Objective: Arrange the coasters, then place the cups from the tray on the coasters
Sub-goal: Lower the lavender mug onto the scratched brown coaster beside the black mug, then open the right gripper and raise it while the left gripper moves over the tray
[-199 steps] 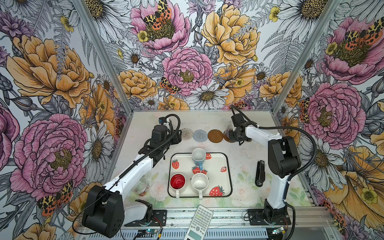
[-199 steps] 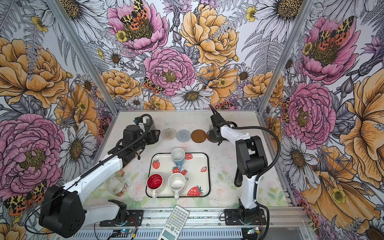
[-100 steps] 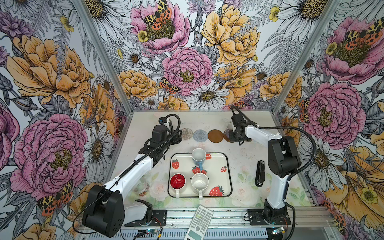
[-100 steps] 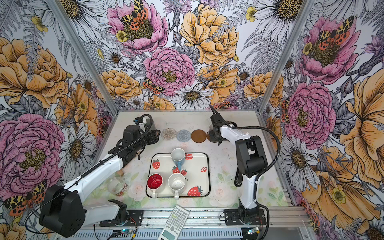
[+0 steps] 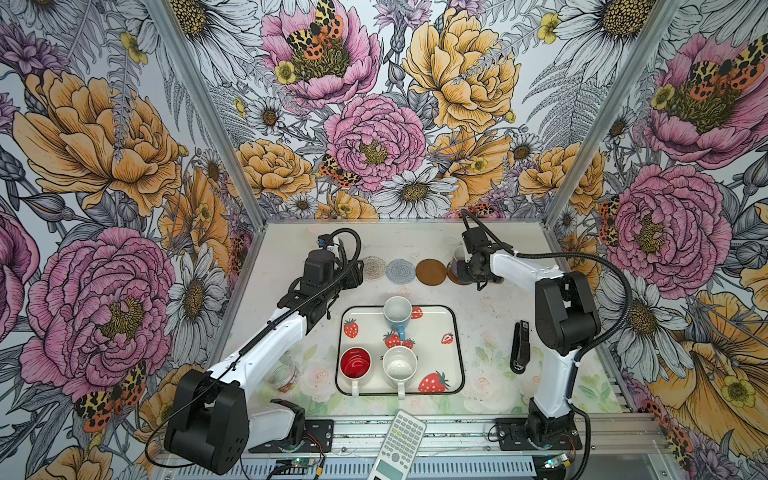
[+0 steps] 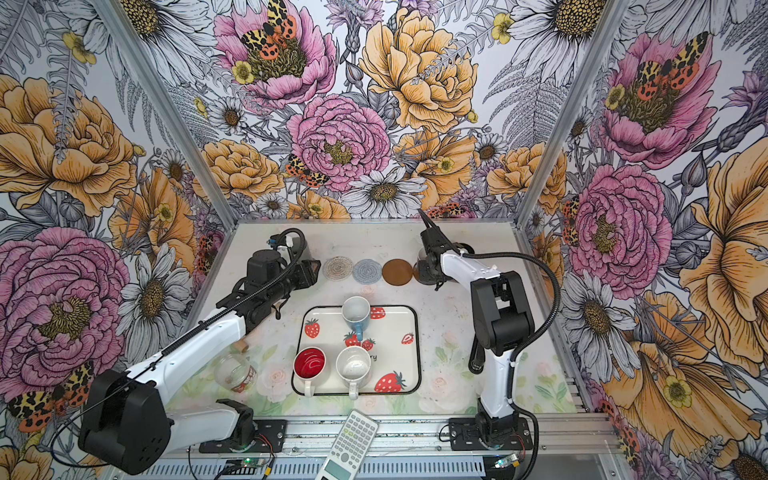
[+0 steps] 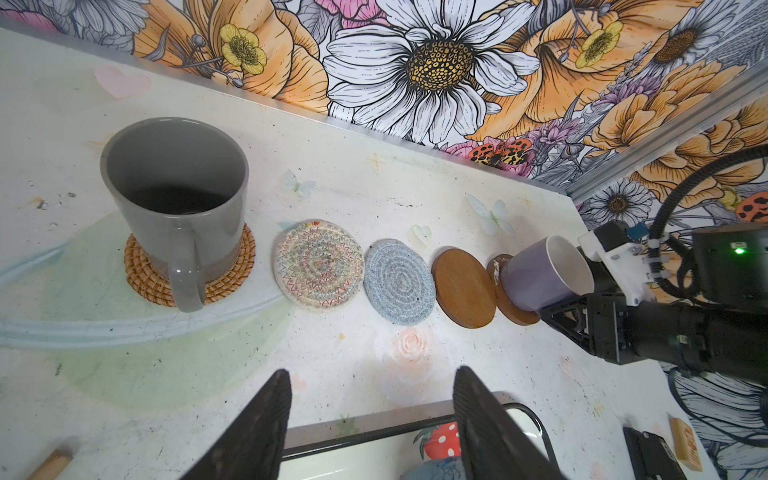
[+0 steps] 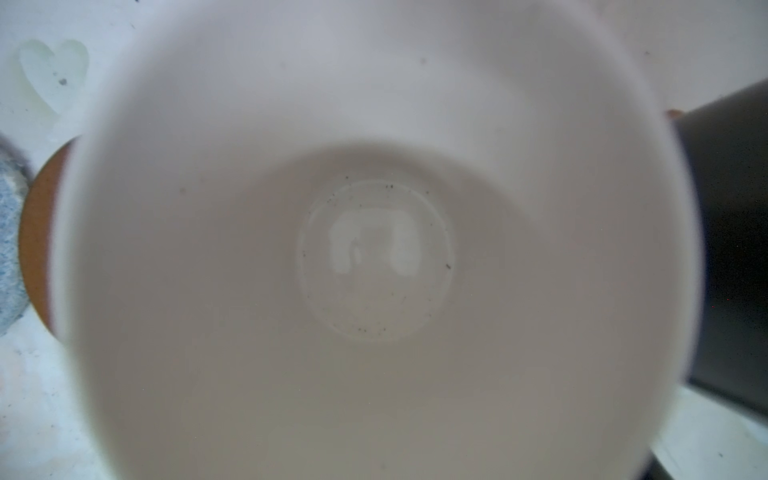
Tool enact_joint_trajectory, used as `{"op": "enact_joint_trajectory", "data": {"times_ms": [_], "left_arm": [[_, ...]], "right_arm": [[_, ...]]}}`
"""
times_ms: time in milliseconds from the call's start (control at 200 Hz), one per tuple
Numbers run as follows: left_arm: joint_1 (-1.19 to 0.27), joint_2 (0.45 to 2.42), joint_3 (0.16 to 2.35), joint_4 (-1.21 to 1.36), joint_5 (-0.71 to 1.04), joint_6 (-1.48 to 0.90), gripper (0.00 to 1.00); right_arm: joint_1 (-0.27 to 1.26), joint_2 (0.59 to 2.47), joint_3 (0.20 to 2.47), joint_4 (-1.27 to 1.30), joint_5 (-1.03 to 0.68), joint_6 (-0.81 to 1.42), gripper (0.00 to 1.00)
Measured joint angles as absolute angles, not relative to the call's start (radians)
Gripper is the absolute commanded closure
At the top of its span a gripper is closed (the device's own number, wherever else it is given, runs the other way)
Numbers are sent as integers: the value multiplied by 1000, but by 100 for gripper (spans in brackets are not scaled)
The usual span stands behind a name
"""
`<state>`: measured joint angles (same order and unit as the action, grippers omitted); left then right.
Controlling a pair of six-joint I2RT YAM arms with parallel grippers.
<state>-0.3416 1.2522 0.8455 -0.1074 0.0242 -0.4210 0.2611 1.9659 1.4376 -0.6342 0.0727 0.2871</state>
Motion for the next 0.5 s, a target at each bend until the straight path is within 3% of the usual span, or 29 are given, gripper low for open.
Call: {"op": "enact_joint_trajectory", "data": {"times_ms": [230, 500], "left_arm": [[-342, 1249, 846, -108, 24, -421, 36], [-342, 1225, 846, -125, 24, -421, 36]], "right_arm": [[261, 1957, 1433, -623, 73, 288, 46], [261, 1837, 1370, -616, 68, 295, 42]]}}
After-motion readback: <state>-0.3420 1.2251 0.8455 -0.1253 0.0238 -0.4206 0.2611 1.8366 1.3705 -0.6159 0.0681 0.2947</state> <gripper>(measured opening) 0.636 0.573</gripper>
